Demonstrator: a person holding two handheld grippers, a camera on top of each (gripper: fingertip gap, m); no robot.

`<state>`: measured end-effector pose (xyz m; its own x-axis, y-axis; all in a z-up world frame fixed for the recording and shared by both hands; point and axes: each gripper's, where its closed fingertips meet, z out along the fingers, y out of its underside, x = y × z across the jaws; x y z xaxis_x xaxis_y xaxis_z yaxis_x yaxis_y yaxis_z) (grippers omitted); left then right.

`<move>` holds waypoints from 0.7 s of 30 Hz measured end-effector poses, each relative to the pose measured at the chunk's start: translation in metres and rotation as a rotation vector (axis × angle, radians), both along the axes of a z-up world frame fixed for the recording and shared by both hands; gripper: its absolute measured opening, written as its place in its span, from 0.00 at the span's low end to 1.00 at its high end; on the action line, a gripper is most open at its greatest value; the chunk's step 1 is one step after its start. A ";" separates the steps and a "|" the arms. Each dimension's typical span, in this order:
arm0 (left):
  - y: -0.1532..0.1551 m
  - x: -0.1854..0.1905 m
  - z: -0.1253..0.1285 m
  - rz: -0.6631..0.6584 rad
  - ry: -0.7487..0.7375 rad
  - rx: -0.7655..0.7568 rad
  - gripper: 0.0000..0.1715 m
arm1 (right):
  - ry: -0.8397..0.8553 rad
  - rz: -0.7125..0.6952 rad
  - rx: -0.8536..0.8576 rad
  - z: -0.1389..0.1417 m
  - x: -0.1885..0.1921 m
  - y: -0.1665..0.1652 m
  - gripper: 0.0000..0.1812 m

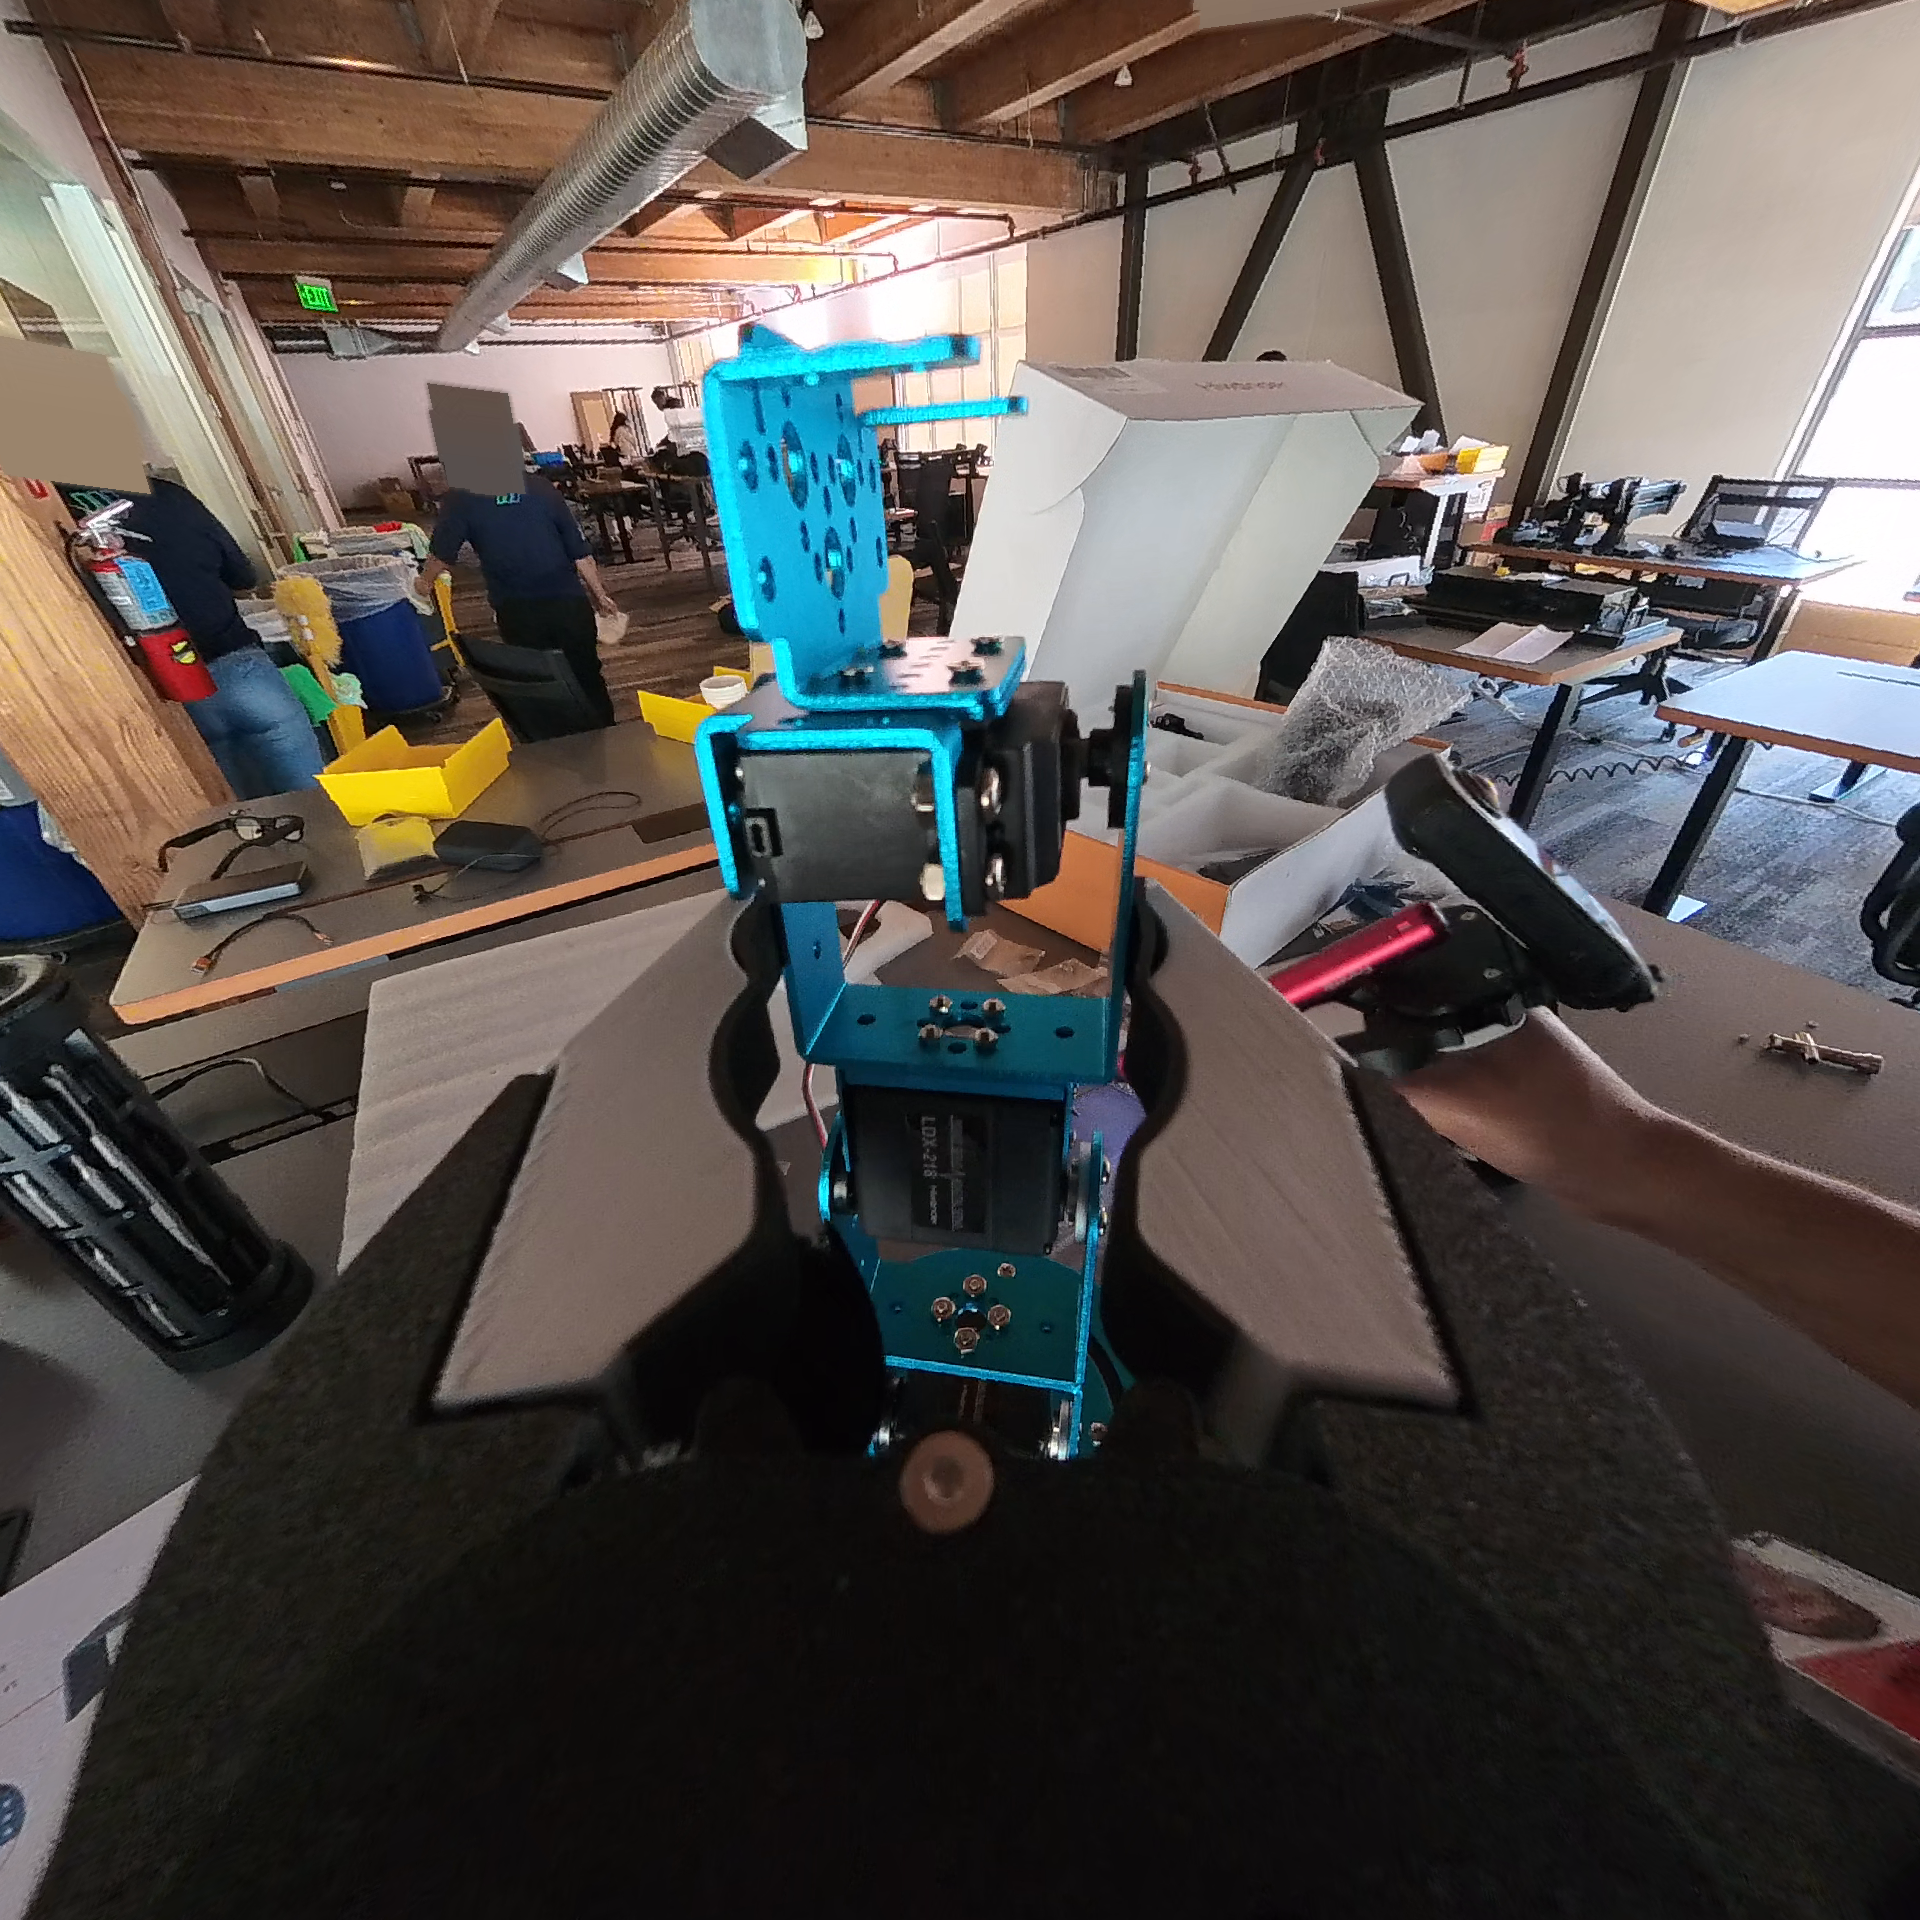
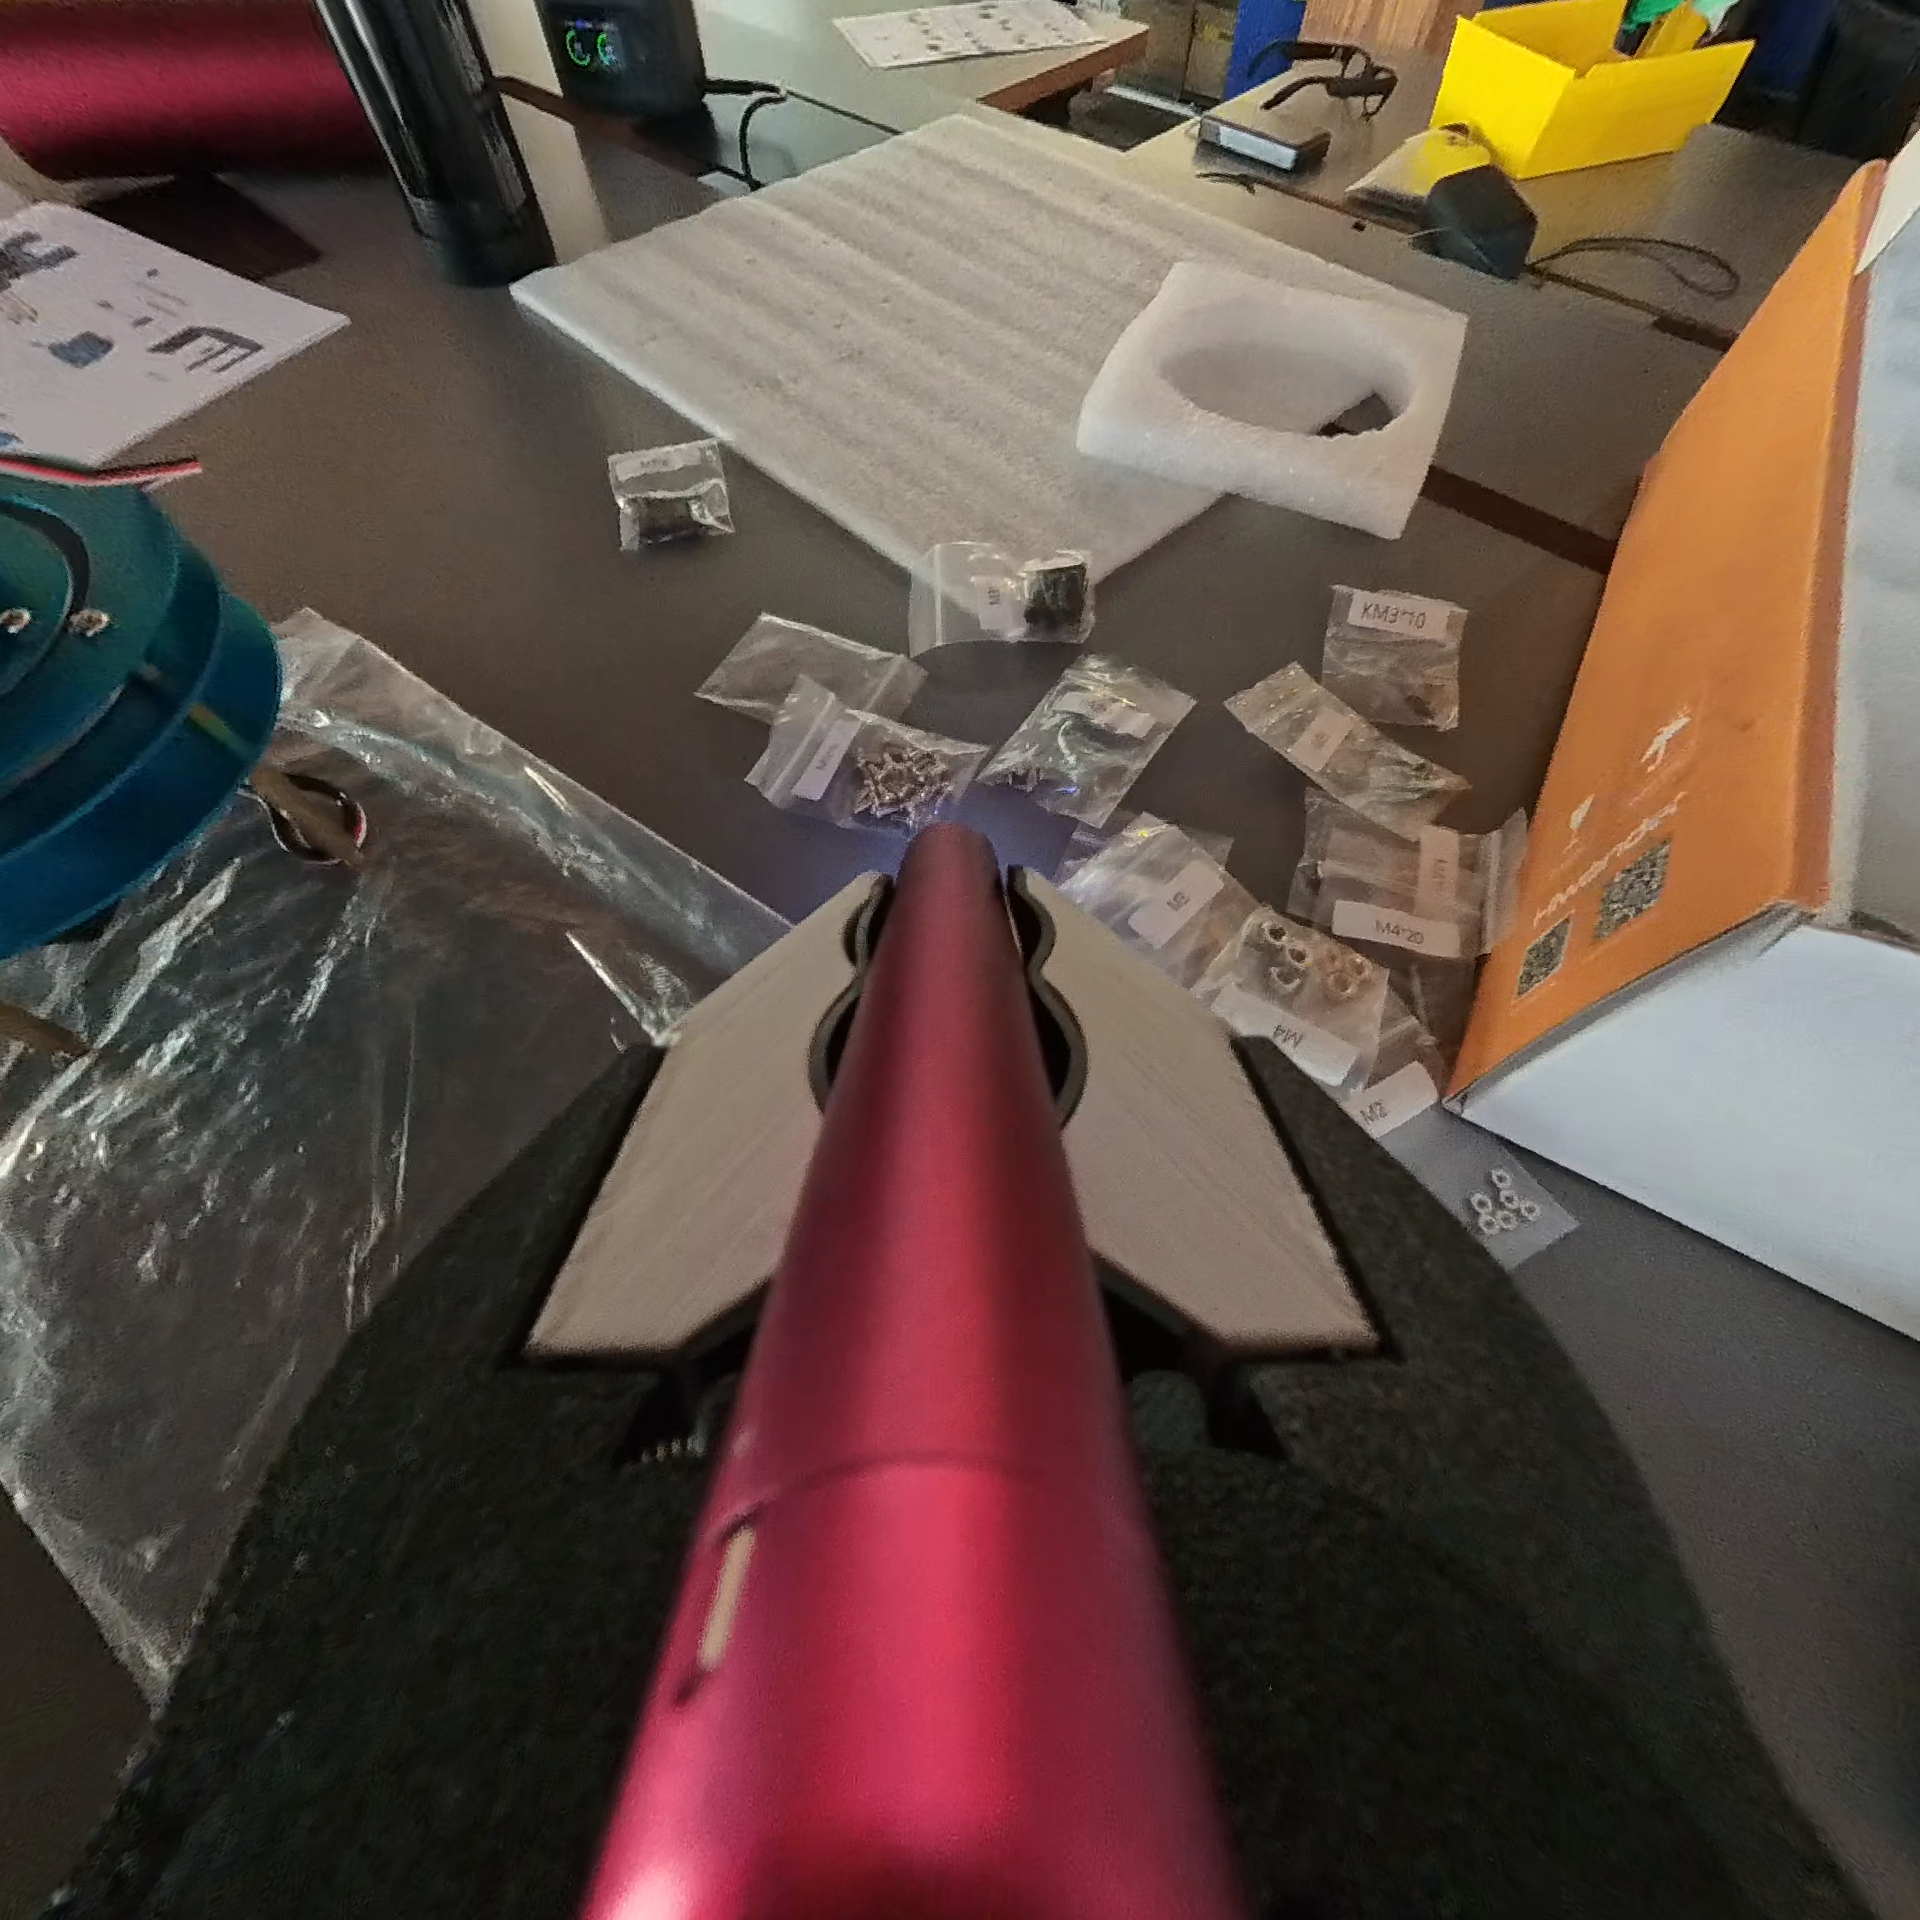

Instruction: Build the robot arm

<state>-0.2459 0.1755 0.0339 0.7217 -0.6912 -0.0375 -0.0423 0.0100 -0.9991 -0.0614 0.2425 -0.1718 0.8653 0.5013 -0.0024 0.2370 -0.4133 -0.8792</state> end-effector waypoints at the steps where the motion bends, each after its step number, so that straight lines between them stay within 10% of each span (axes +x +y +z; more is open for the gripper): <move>1: 0.000 0.000 0.000 0.000 0.001 0.000 0.38 | 0.004 -0.001 -0.008 -0.001 0.000 0.001 0.12; 21: -0.002 0.001 -0.001 -0.012 0.012 -0.012 0.39 | -0.003 -0.002 -0.021 0.002 -0.001 -0.005 0.12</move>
